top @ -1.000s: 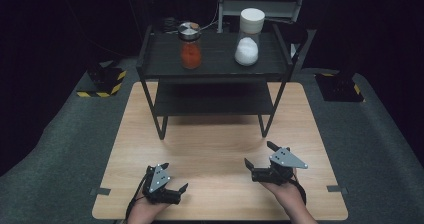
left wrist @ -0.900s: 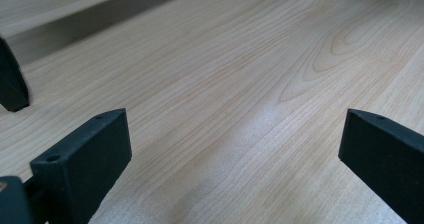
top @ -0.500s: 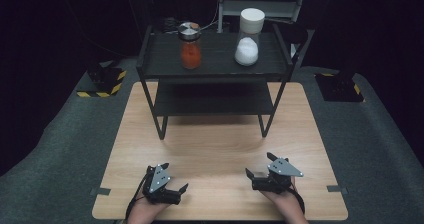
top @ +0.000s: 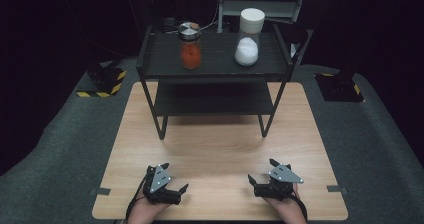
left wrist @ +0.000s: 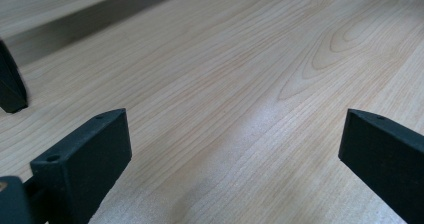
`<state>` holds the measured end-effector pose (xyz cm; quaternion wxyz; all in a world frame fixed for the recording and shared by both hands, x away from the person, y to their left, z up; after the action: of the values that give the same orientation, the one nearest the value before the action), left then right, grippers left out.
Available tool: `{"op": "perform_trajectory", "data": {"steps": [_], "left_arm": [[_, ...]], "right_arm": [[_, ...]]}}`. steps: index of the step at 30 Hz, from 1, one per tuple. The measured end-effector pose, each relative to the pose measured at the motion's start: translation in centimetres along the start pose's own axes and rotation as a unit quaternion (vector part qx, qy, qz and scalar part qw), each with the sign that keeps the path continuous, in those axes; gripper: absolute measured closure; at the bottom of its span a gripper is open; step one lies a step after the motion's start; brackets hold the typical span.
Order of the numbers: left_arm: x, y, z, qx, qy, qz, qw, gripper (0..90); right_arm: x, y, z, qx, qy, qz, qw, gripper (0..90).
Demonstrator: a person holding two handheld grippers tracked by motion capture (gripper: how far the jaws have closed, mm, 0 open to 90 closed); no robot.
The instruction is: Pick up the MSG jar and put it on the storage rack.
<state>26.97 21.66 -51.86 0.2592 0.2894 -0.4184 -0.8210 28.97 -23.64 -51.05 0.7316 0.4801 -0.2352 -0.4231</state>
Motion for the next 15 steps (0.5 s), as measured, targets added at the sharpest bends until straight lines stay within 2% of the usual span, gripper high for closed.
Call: {"op": "perform_trajectory", "data": {"steps": [5, 15], "left_arm": [[0.02, 0.05, -0.05, -0.003, 0.002, 0.001, 1.0000, 0.7], [0.23, 0.19, -0.14, -0.009, 0.007, -0.005, 0.9999, 0.7]], "right_arm": [[-0.14, -0.01, 0.27, -0.013, -0.007, 0.006, 0.9999, 1.5], [-0.34, -0.09, 0.32, -0.014, -0.006, 0.023, 0.9996, 1.3]]}}
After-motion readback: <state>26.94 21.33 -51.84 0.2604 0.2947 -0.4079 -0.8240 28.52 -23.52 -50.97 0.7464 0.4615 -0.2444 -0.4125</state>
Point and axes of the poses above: each handheld gripper's, and its own axes: z roughly backward along the jaws, y roughly out of its top, x roughly to its right, the point moved 9 cm from there along -z, roughly forward along the jaws, and after that the axes turned 11 degrees about -z, right-handed, at the moved point
